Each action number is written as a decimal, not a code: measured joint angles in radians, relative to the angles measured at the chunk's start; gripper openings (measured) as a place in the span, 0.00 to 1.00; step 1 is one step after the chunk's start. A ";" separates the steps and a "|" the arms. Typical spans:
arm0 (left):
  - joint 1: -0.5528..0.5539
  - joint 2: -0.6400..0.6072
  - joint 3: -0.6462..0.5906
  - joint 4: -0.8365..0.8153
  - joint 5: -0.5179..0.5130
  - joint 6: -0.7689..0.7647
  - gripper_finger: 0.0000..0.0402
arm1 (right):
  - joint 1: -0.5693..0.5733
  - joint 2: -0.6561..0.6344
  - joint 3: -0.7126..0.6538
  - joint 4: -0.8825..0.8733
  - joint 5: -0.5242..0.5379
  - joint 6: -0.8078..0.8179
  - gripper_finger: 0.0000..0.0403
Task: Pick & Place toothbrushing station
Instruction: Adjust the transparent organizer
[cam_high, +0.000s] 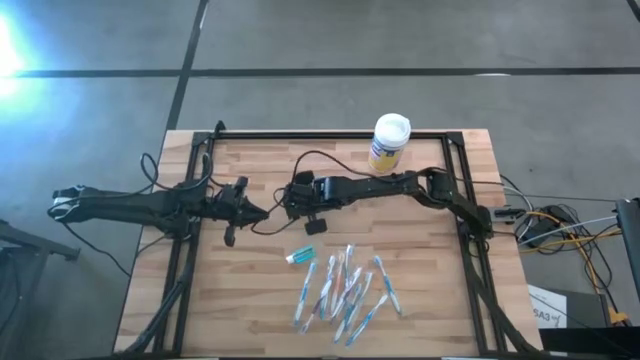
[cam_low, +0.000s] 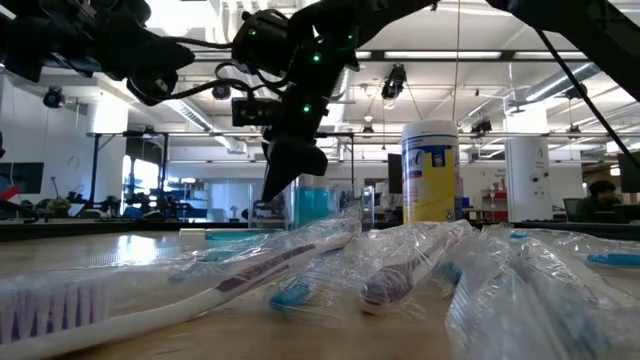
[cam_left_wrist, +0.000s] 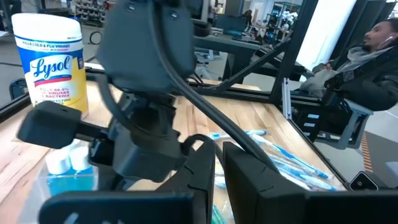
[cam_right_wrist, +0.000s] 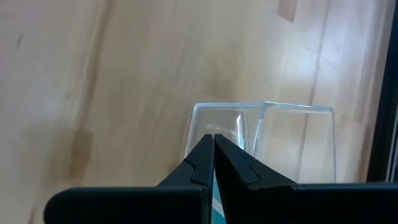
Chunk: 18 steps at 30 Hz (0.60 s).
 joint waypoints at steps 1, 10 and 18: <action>0.000 0.000 0.000 0.000 0.000 0.000 0.09 | -0.004 0.000 0.000 0.002 -0.001 -0.004 0.02; 0.000 0.000 0.000 -0.001 0.002 0.000 0.09 | -0.036 0.000 0.000 0.004 -0.002 0.002 0.02; 0.000 0.000 0.000 -0.001 0.008 -0.002 0.09 | -0.003 -0.021 0.000 -0.008 -0.001 -0.017 0.02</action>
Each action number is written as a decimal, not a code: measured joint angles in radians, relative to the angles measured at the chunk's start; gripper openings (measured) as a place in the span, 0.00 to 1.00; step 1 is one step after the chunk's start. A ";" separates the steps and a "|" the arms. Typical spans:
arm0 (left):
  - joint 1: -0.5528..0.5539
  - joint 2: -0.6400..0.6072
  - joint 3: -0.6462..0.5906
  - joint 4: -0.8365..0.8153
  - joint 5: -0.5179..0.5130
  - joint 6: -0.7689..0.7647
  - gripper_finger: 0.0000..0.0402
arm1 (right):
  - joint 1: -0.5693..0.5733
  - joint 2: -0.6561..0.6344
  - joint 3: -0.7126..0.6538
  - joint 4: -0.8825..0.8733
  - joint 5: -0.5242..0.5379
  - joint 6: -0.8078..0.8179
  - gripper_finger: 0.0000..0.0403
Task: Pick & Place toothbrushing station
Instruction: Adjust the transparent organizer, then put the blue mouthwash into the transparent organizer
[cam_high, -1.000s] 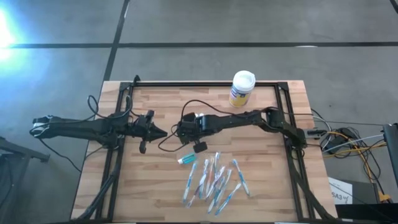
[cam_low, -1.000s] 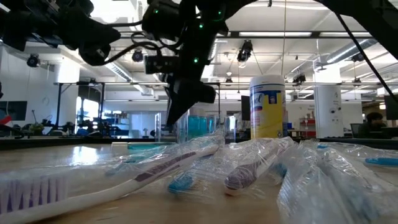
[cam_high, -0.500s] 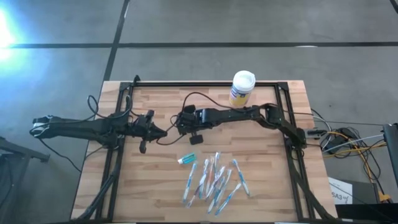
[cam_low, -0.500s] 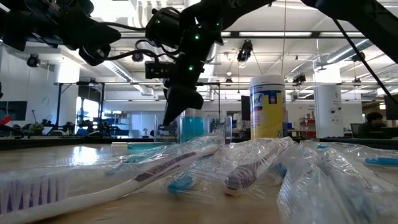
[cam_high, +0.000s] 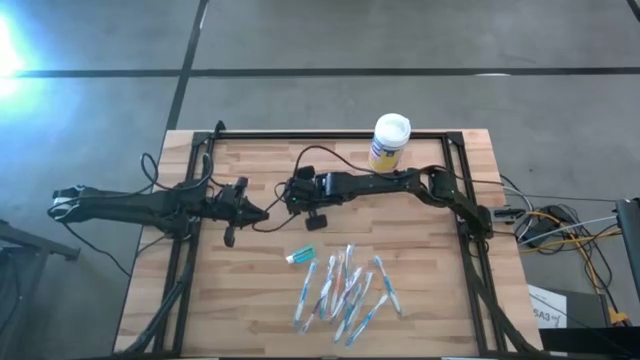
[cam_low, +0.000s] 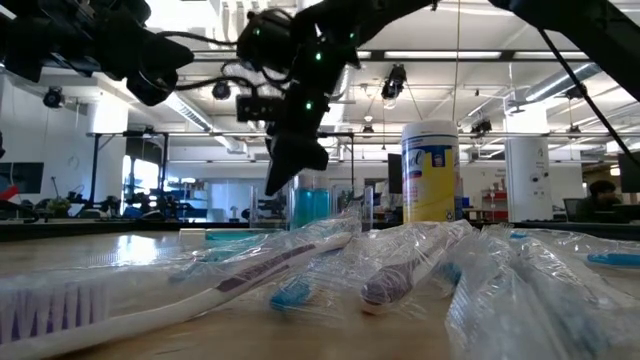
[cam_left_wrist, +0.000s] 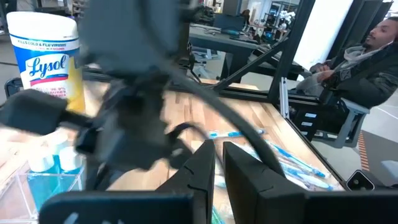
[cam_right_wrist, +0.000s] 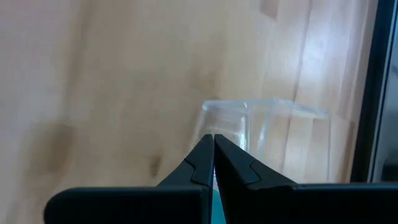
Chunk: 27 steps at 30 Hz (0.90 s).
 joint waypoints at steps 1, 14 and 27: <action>0.000 0.000 0.000 0.000 0.000 0.000 0.09 | 0.011 -0.010 0.001 -0.002 0.000 0.000 0.02; 0.000 0.000 0.000 0.000 -0.005 -0.002 0.09 | 0.117 -0.059 0.000 -0.107 -0.362 0.062 0.08; 0.000 0.000 0.000 0.002 -0.006 -0.022 0.09 | 0.190 0.003 -0.003 -0.057 -0.370 0.160 0.47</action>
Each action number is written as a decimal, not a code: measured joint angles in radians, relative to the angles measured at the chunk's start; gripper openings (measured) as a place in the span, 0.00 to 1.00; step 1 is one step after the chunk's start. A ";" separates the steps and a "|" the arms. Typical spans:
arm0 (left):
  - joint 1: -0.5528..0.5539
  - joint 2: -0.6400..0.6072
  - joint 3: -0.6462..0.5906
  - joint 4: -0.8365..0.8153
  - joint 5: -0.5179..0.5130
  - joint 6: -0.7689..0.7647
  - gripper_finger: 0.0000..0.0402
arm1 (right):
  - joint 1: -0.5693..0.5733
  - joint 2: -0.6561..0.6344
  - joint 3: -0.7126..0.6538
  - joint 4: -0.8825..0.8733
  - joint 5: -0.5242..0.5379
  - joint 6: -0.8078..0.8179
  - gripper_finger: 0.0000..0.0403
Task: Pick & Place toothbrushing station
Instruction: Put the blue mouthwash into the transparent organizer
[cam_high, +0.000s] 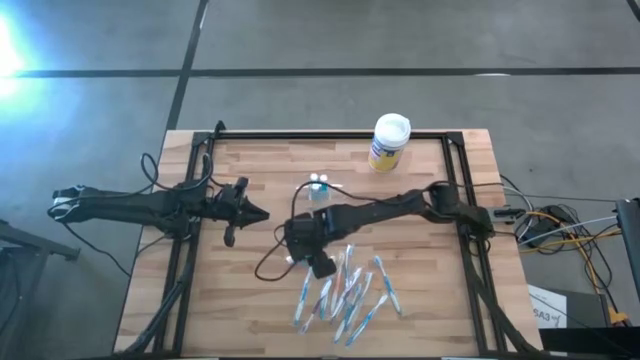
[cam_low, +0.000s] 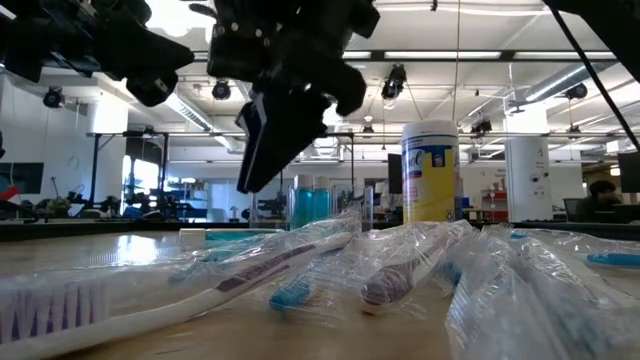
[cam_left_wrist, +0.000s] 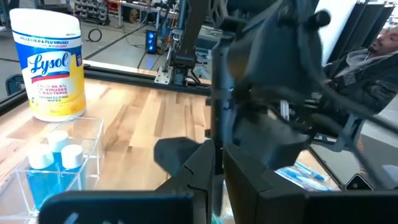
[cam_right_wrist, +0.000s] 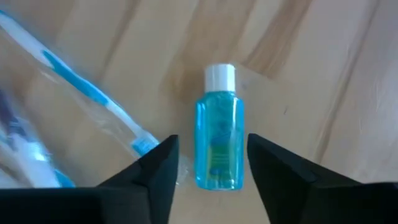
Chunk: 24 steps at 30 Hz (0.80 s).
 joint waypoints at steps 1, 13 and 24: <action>0.000 0.000 0.000 0.000 0.000 -0.001 0.09 | 0.000 0.007 0.000 0.003 0.004 -0.002 0.49; 0.000 0.000 0.000 -0.001 0.000 -0.001 0.09 | -0.009 0.103 -0.001 0.019 0.027 -0.007 0.61; 0.000 0.000 0.000 -0.002 0.001 -0.003 0.09 | -0.010 0.126 0.001 0.019 0.018 -0.050 0.38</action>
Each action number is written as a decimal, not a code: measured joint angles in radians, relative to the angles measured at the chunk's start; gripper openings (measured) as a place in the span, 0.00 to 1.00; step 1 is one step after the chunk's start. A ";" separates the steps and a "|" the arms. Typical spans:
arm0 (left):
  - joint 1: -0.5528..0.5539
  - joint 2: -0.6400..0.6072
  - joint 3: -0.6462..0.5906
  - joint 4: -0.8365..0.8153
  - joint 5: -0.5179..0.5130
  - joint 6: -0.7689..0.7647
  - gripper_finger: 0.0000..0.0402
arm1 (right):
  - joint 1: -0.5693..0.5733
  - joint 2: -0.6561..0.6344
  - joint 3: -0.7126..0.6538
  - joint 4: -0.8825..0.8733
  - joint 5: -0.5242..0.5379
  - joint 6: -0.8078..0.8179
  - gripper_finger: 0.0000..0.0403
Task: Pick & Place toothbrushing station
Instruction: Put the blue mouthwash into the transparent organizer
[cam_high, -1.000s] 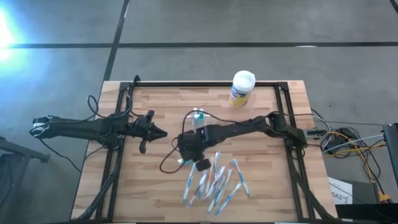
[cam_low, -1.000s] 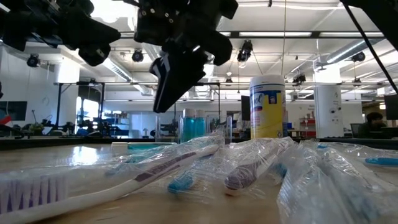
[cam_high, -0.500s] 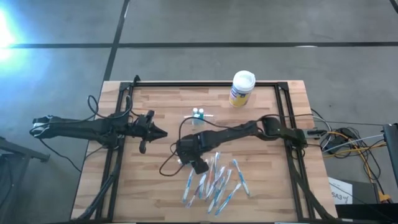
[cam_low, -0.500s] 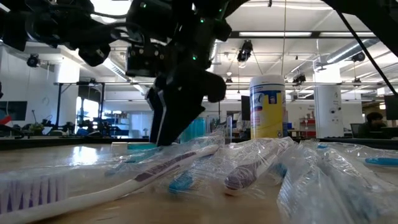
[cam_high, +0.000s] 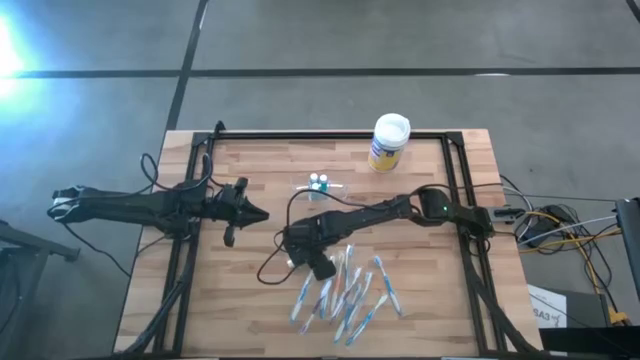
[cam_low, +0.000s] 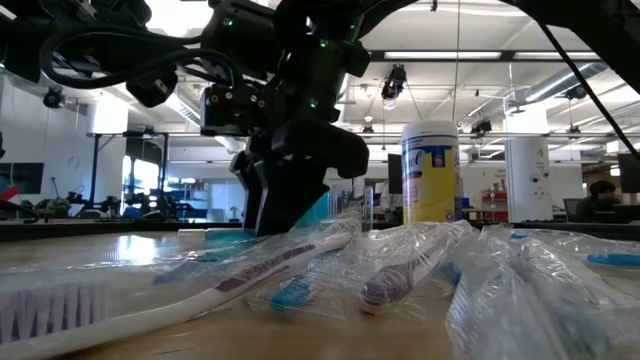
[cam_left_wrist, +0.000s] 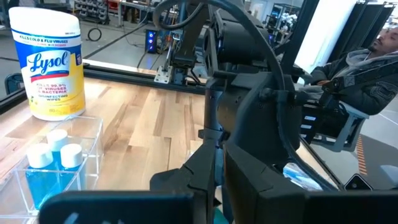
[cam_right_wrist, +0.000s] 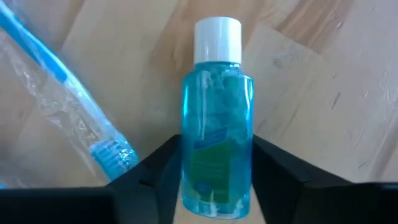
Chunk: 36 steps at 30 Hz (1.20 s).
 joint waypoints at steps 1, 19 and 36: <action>0.000 0.000 0.000 0.000 0.000 0.000 0.09 | 0.000 0.000 0.000 0.005 0.000 -0.001 0.34; 0.000 0.000 0.000 0.000 0.000 0.000 0.09 | 0.001 -0.010 -0.001 0.010 -0.021 0.002 0.12; 0.000 0.000 0.000 0.001 0.000 0.000 0.09 | 0.060 -0.013 -0.006 0.006 0.105 0.014 0.11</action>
